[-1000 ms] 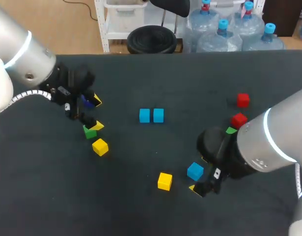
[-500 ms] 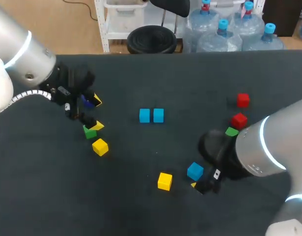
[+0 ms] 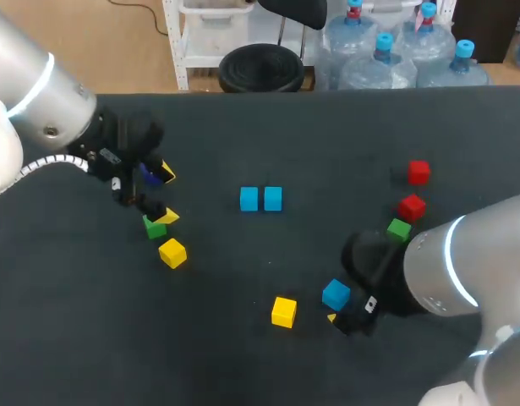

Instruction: Place the blue cubes, place green cubes on the blue cubes, place the yellow cubes on the green cubes, then place the red cubes on the yellow cubes, and place purple cube on the red cubes.

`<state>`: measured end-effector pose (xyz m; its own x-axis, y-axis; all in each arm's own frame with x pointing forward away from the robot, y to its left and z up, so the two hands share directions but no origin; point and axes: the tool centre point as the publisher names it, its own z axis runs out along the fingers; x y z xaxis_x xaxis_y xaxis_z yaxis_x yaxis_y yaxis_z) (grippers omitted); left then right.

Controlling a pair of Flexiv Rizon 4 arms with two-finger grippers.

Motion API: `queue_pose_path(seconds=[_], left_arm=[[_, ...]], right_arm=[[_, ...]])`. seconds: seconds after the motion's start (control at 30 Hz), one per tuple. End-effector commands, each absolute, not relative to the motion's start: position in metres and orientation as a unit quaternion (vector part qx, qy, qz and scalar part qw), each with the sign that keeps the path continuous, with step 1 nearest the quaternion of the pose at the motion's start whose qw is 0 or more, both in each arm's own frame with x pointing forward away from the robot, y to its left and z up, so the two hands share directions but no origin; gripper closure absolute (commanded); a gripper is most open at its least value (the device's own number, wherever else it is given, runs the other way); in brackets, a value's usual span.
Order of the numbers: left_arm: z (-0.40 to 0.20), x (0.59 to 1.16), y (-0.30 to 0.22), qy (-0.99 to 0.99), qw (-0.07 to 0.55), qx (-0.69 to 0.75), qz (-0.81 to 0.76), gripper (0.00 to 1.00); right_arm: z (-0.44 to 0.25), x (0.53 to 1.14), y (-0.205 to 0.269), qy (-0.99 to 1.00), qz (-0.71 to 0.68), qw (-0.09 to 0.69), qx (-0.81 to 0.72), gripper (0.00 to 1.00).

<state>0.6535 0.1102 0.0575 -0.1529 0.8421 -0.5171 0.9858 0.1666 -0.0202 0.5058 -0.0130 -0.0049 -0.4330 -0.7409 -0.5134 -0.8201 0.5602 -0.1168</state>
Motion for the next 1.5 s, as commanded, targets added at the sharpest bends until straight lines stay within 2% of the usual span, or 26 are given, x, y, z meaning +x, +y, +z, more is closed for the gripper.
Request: queue_pose_path(seconds=[0.03, 0.1, 0.2, 0.23, 0.4, 0.43, 0.47, 0.5, 0.53, 0.93, 1.5], left_arm=[[0.057, 0.654, 0.111, 0.736, 0.201, 0.621, -0.182, 0.00], [0.057, 0.654, 0.111, 0.736, 0.201, 0.621, -0.182, 0.00], [0.057, 0.654, 0.111, 0.736, 0.201, 0.621, -0.182, 0.00], [0.057, 0.654, 0.111, 0.736, 0.201, 0.621, -0.182, 0.00], [0.057, 0.654, 0.111, 0.736, 0.201, 0.621, -0.182, 0.00], [0.057, 0.654, 0.111, 0.736, 0.201, 0.621, -0.182, 0.00], [0.057, 0.654, 0.111, 0.736, 0.201, 0.621, -0.182, 0.00], [0.057, 0.654, 0.111, 0.736, 0.201, 0.621, -0.182, 0.00], [0.057, 0.654, 0.111, 0.736, 0.201, 0.621, -0.182, 0.00], [0.057, 0.654, 0.111, 0.736, 0.201, 0.621, -0.182, 0.00], [0.057, 0.654, 0.111, 0.736, 0.201, 0.621, -0.182, 0.00]], right_arm=[[-0.008, 0.505, -0.011, 0.845, 0.049, 0.278, -0.454, 0.10], [-0.008, 0.506, -0.011, 0.845, 0.050, 0.279, -0.453, 0.11], [-0.008, 0.507, -0.011, 0.845, 0.051, 0.280, -0.453, 0.37], [-0.008, 0.507, -0.011, 0.845, 0.051, 0.280, -0.453, 0.49], [-0.008, 0.508, -0.011, 0.844, 0.052, 0.281, -0.454, 0.58], [-0.008, 0.508, -0.011, 0.843, 0.052, 0.282, -0.455, 0.64], [-0.008, 0.508, -0.011, 0.843, 0.052, 0.282, -0.455, 0.77], [-0.008, 0.508, -0.010, 0.843, 0.053, 0.282, -0.455, 0.96], [-0.008, 0.508, -0.011, 0.842, 0.054, 0.283, -0.456, 1.00], [0.011, 0.508, -0.005, 0.821, 0.075, 0.287, -0.488, 1.00], [0.058, 0.523, -0.020, 0.747, 0.164, 0.245, -0.596, 1.00]])
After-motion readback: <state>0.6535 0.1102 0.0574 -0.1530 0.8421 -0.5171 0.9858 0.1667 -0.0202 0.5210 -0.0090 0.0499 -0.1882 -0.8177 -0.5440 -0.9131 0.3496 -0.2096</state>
